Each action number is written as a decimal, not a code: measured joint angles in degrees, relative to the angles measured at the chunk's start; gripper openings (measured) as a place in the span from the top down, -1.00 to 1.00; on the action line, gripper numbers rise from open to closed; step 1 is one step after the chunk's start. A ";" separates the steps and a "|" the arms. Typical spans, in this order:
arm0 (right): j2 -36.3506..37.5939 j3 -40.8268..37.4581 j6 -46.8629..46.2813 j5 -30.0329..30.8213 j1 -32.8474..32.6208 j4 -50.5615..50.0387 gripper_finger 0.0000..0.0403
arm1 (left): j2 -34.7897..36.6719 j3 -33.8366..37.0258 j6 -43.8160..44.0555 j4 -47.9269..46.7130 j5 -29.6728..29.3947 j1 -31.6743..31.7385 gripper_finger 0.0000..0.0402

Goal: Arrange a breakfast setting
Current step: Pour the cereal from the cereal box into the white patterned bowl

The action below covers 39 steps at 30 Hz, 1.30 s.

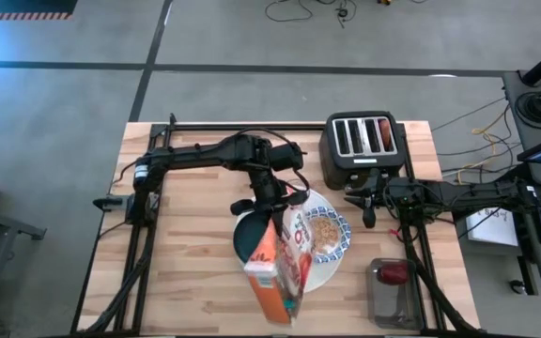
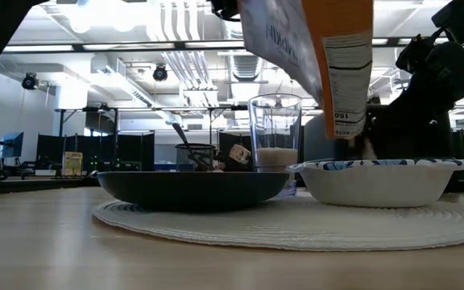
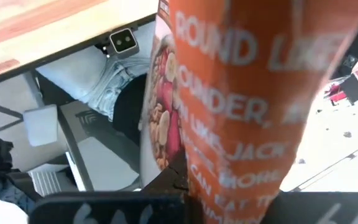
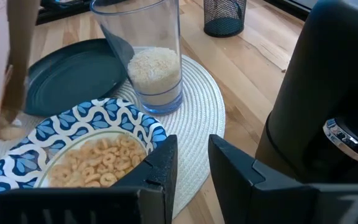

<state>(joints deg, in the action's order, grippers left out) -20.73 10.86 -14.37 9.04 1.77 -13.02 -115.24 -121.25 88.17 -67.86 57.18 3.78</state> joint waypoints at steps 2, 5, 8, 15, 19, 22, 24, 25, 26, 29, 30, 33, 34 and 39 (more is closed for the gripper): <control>0.00 0.01 0.00 0.00 0.02 0.00 0.62 | 0.00 0.00 -1.39 -0.38 -0.08 -0.06 1.00; 0.00 -0.01 0.00 0.00 0.00 0.00 0.64 | 0.00 0.00 -4.38 -2.33 -0.34 -0.16 1.00; 0.00 -0.01 0.00 0.00 0.02 0.00 0.64 | 0.00 0.00 -8.49 -4.96 -0.90 -0.41 1.00; 0.00 0.00 0.00 0.00 0.01 0.00 0.59 | 0.00 0.00 -20.67 -11.12 -3.83 -1.07 1.00; 0.00 -0.01 0.00 0.00 0.01 0.00 0.58 | 0.13 0.00 -27.01 -14.38 -5.87 -1.76 1.00; -0.02 -0.01 0.00 0.00 0.00 0.00 0.59 | 0.63 0.00 -31.17 -16.39 -8.00 -2.28 1.00; -0.02 -0.01 0.00 0.00 0.01 0.00 0.61 | 1.11 0.00 -33.78 -17.11 -9.56 -2.74 1.00; -0.02 -0.01 0.00 0.00 0.00 0.00 0.62 | 1.46 0.00 -35.01 -17.44 -10.46 -2.97 1.00; -0.02 -0.01 0.00 0.00 0.01 0.00 0.63 | 1.81 0.00 -36.10 -17.60 -11.59 -3.20 1.00; -0.04 -0.01 0.00 0.00 0.00 0.00 0.64 | 2.81 0.00 -39.08 -17.81 -14.59 -3.84 1.00; -0.04 -0.01 0.00 0.00 0.00 0.00 0.64 | 3.08 -0.01 -40.04 -18.02 -15.58 -4.16 1.00; -0.04 -0.01 0.00 0.00 0.00 0.00 0.63 | 3.76 -0.02 -43.36 -19.86 -18.61 -5.26 1.00; -0.04 0.01 0.00 0.00 0.02 0.00 0.62 | 3.89 -0.02 -44.43 -20.64 -19.07 -5.54 1.00; -0.04 -0.01 0.00 0.00 0.01 0.00 0.59 | 3.91 -0.02 -44.54 -22.08 -17.78 -5.27 1.00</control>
<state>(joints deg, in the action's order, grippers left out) -20.78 10.85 -14.37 9.04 1.77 -13.02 -111.33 -121.27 43.63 -89.94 39.39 -1.48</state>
